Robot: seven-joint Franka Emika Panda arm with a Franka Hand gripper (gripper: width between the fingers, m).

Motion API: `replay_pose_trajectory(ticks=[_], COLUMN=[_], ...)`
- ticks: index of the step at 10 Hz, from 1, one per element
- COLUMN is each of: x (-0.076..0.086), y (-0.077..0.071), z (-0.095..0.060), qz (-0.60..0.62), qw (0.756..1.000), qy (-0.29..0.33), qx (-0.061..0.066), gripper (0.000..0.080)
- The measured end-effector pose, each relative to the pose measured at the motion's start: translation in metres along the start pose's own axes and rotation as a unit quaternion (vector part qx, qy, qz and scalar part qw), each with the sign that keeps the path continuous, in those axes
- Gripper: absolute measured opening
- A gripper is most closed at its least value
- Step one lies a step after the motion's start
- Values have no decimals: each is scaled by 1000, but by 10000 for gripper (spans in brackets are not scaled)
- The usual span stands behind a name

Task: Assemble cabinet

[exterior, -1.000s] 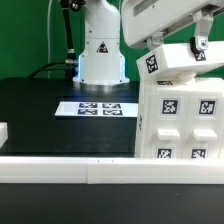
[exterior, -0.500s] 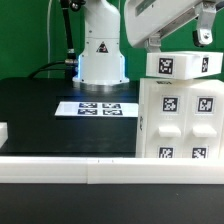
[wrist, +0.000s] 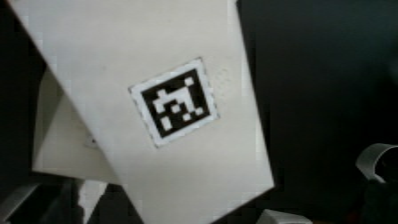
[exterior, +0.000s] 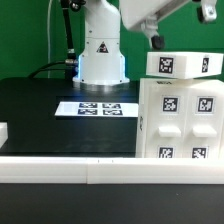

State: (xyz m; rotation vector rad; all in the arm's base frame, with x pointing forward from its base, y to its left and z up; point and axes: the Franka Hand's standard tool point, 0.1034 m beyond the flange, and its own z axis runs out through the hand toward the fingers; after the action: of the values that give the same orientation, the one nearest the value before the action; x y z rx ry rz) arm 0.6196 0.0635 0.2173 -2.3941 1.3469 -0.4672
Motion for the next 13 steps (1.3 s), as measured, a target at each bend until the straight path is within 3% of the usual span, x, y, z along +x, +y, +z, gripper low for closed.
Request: replay_pose_trajectory(ticks=[4, 7, 13], x=[0, -7, -6], y=[0, -3, 2], z=[1, 13, 22], qz=[-29, -177, -148], qw=[1000, 984, 989], qy=[-2, -3, -6], qx=[-3, -18, -16], gripper=[797, 797, 797])
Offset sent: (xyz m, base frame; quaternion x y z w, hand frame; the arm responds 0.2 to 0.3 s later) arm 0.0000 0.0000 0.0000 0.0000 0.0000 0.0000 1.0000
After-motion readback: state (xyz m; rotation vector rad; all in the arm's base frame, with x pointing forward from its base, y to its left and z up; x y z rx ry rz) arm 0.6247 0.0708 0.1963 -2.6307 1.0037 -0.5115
